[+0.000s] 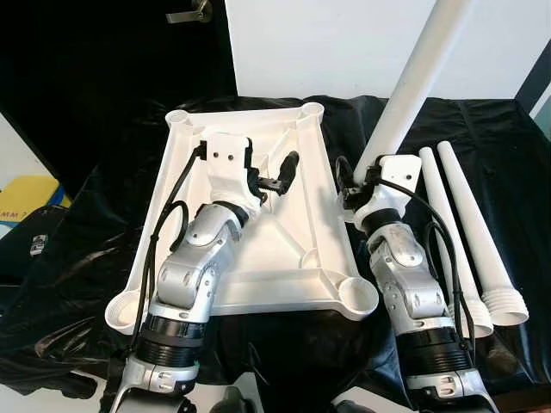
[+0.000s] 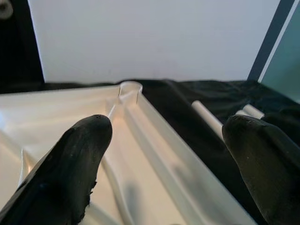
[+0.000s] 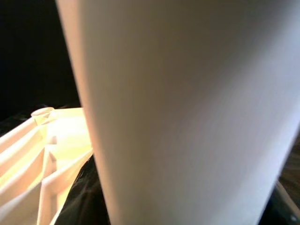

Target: Building children table

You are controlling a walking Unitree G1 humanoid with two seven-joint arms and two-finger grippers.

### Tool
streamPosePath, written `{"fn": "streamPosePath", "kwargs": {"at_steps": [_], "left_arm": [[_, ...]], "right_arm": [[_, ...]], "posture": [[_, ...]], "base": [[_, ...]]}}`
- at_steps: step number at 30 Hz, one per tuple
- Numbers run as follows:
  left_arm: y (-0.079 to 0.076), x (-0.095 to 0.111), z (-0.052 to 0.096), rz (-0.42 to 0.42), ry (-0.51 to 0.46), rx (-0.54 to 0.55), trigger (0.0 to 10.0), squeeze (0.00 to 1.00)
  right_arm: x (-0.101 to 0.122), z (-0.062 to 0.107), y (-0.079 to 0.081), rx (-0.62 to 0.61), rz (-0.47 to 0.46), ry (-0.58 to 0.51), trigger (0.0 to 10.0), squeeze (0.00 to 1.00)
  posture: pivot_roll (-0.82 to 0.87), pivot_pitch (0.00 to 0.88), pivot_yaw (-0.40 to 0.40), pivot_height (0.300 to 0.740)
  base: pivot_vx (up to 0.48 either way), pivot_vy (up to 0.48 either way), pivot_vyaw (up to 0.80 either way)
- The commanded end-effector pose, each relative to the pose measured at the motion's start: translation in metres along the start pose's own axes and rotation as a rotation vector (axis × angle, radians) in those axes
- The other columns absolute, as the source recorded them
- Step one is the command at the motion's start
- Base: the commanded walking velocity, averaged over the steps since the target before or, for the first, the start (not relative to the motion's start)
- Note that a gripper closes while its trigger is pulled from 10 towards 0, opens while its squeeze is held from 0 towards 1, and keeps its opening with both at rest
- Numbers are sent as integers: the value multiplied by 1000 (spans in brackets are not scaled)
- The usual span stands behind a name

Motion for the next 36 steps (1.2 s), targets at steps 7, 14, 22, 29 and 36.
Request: {"fn": "streamPosePath", "kwargs": {"at_steps": [7,14,22,29,36], "left_arm": [[4,-5,4,-5,31,7,10000,0],[3,-7,4,-7,40,6,10000,0],[2,-8,5,-5,44,4,10000,0],[1,-9,5,-9,46,-3,10000,0],[-4,-12,5,-40,49,-35,10000,0]], "right_arm": [[2,4,0,5,25,-28,10000,0],[-1,7,0,9,41,-19,10000,0],[-3,8,-1,13,49,-16,10000,0],[-5,7,2,28,65,-13,10000,0],[-7,6,1,26,69,-1,10000,0]], "posture": [[-20,73,24,740],[-19,69,21,740],[-14,60,15,740],[-13,48,6,740],[-17,37,2,740]], "base": [[0,378,0],[0,406,0],[0,404,0],[0,289,0],[0,0,0]]}}
Point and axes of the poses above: a point about 5 cm out from each wrist's last joint towards the gripper, its own z axis pointing back from the gripper into the wrist, its own x axis along the axis of the wrist's last joint, y = z × x, the point moved 3 cm from there along -z, pointing out of the wrist towards the gripper, and after that the axes turned 6 degrees about z, right-handed, at the moved point
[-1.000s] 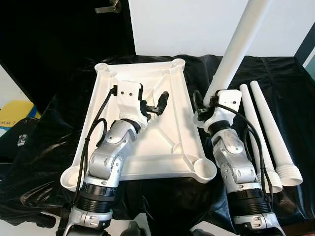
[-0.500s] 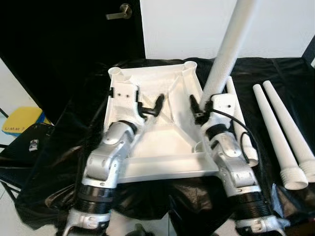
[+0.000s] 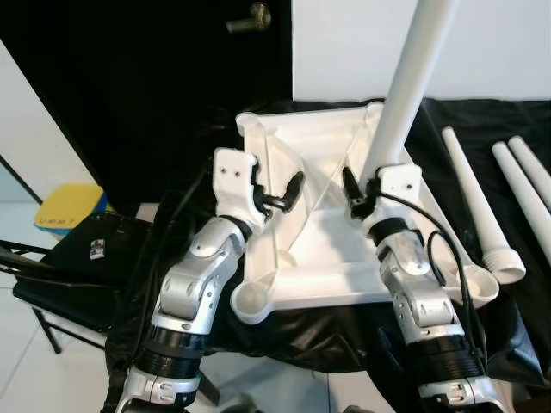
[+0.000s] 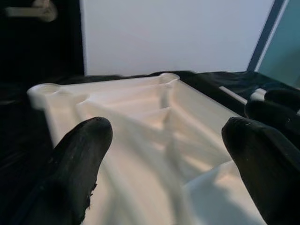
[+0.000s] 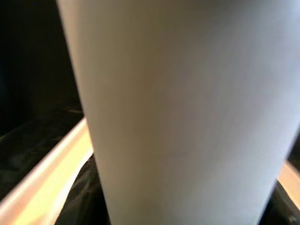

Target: Building children table

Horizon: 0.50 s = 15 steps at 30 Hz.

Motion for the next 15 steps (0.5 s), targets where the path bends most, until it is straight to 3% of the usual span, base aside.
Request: {"fn": "streamPosePath", "kwargs": {"at_steps": [1,6,15], "left_arm": [[1,1,1,-23,-4,-8,10000,0],[1,0,1,-23,1,-5,10000,0],[2,-1,0,-35,2,-5,10000,0]], "right_arm": [[-1,-1,4,8,-6,8,10000,0],[-5,-2,0,-8,-5,33,10000,0],[-9,-3,-3,-16,10,53,10000,0]], "posture": [[-17,35,2,740],[-19,31,-2,740],[-19,36,-10,740]], "base": [[0,0,0],[0,0,-640],[0,0,-89]]}}
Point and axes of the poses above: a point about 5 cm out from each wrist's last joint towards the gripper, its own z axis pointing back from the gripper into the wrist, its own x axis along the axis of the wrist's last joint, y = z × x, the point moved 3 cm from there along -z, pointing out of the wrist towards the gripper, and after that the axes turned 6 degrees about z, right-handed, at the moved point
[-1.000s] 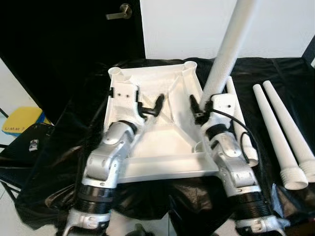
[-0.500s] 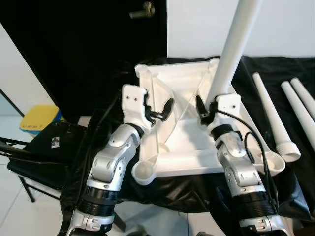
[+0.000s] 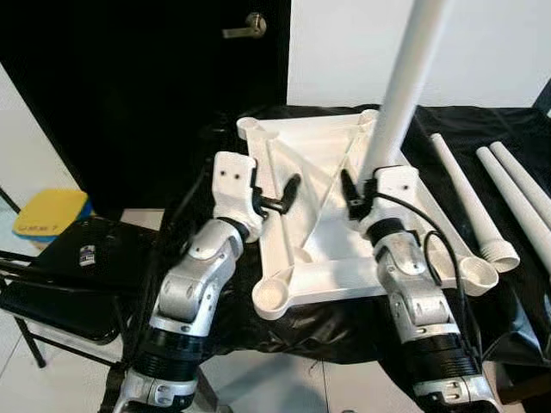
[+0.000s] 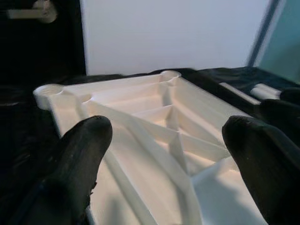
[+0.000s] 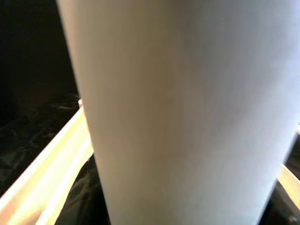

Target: Building children table

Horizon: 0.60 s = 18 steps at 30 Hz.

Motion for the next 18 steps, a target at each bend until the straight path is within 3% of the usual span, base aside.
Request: {"fn": "streamPosePath", "kwargs": {"at_steps": [1,18], "left_arm": [[0,-1,0,-15,5,-17,10000,0],[1,2,-1,8,-19,-11,10000,0]], "right_arm": [[-2,-1,1,3,3,15,10000,0],[-4,-7,1,1,19,32,10000,0]], "posture": [[-19,36,-10,740],[-9,65,-21,740]], "base": [[0,0,-800],[0,0,-792]]}}
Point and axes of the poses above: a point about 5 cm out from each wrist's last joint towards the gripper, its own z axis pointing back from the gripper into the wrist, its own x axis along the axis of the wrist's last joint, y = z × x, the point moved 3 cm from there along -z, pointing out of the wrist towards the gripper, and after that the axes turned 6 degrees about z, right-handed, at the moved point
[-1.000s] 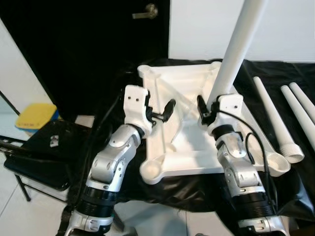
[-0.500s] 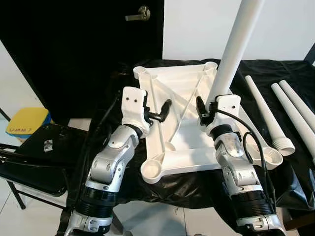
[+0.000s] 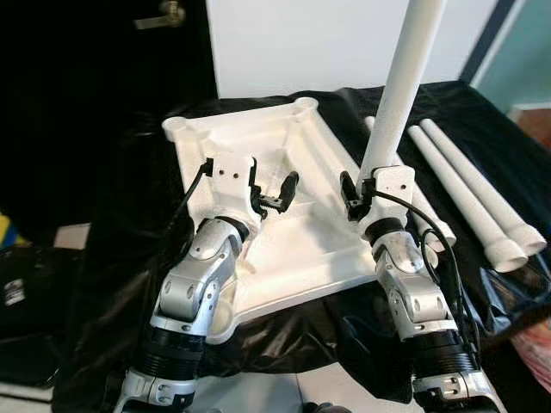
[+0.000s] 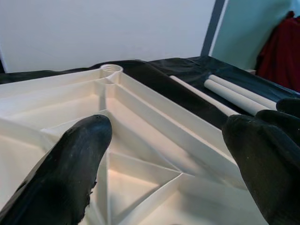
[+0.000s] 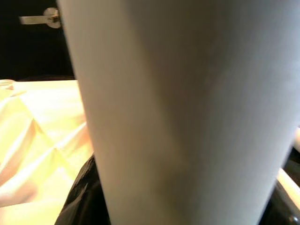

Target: Building children table

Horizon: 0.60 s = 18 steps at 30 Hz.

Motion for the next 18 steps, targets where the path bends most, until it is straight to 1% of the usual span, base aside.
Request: {"fn": "streamPosePath", "kwargs": {"at_steps": [1,3,5,18], "left_arm": [[-1,1,0,-3,-3,-18,10000,0],[1,3,0,-7,-8,-9,10000,0],[2,4,0,-4,-12,-4,10000,0],[9,5,4,1,-12,32,10000,0]], "right_arm": [[2,-3,0,2,8,-4,10000,0],[3,-4,1,10,9,-17,10000,0],[5,-4,1,14,13,-25,10000,0],[3,-3,1,18,23,-19,10000,0]], "posture": [[-9,65,-21,740],[-9,65,-21,740],[-5,66,-19,740],[-3,76,-18,740]], "base": [[0,0,-781],[0,0,-513],[0,0,0],[0,-327,0]]}}
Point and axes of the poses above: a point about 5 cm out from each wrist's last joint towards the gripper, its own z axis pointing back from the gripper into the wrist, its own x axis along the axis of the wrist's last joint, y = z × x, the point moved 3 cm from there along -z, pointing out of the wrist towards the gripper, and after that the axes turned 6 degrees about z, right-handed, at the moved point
